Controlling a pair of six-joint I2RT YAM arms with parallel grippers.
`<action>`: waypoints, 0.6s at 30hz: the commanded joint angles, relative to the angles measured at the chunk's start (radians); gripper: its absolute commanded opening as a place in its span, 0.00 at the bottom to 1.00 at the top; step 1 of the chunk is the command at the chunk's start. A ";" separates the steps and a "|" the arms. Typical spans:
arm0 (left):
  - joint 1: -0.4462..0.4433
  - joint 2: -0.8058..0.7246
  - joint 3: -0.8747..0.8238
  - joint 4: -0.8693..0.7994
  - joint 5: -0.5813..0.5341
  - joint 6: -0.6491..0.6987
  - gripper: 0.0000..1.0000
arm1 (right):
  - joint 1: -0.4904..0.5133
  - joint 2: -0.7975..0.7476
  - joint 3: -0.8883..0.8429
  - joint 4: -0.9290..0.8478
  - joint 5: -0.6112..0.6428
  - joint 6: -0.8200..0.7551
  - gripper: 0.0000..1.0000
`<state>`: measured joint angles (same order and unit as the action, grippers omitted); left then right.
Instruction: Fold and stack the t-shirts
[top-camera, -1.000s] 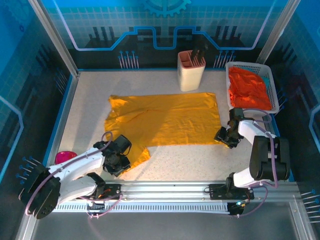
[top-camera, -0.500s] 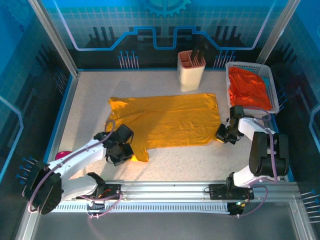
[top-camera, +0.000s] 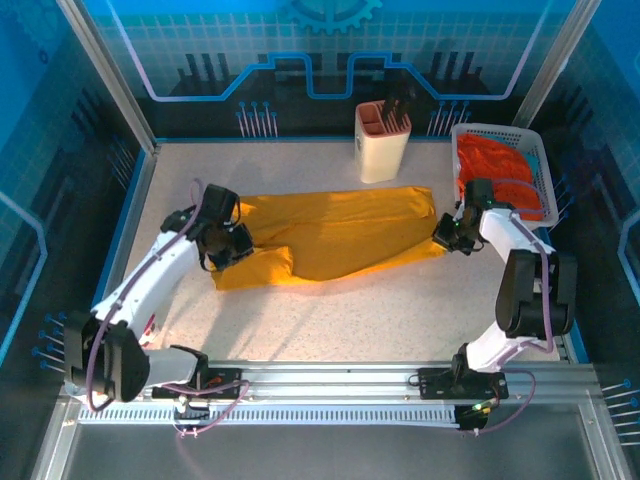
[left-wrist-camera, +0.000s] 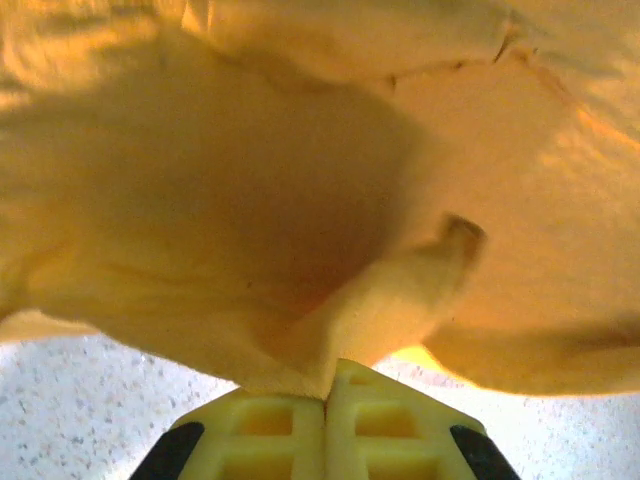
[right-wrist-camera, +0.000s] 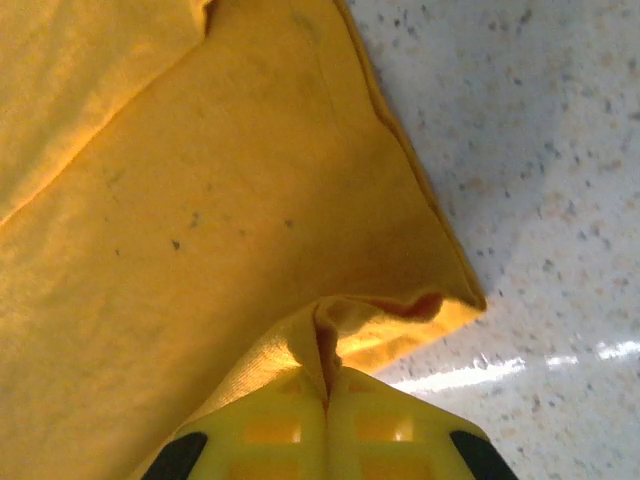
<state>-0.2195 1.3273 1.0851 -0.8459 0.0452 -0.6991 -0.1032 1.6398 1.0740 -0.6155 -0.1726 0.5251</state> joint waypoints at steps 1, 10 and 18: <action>0.033 0.079 0.112 -0.031 -0.001 0.117 0.00 | 0.010 0.053 0.074 -0.038 -0.027 0.017 0.00; 0.093 0.288 0.347 0.003 -0.031 0.283 0.00 | 0.017 0.183 0.231 -0.056 -0.043 0.042 0.00; 0.118 0.404 0.472 0.078 -0.016 0.361 0.00 | 0.017 0.270 0.296 -0.054 -0.046 0.059 0.00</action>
<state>-0.1150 1.7042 1.5013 -0.7998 0.0311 -0.4019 -0.0959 1.8698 1.3472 -0.6437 -0.1989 0.5663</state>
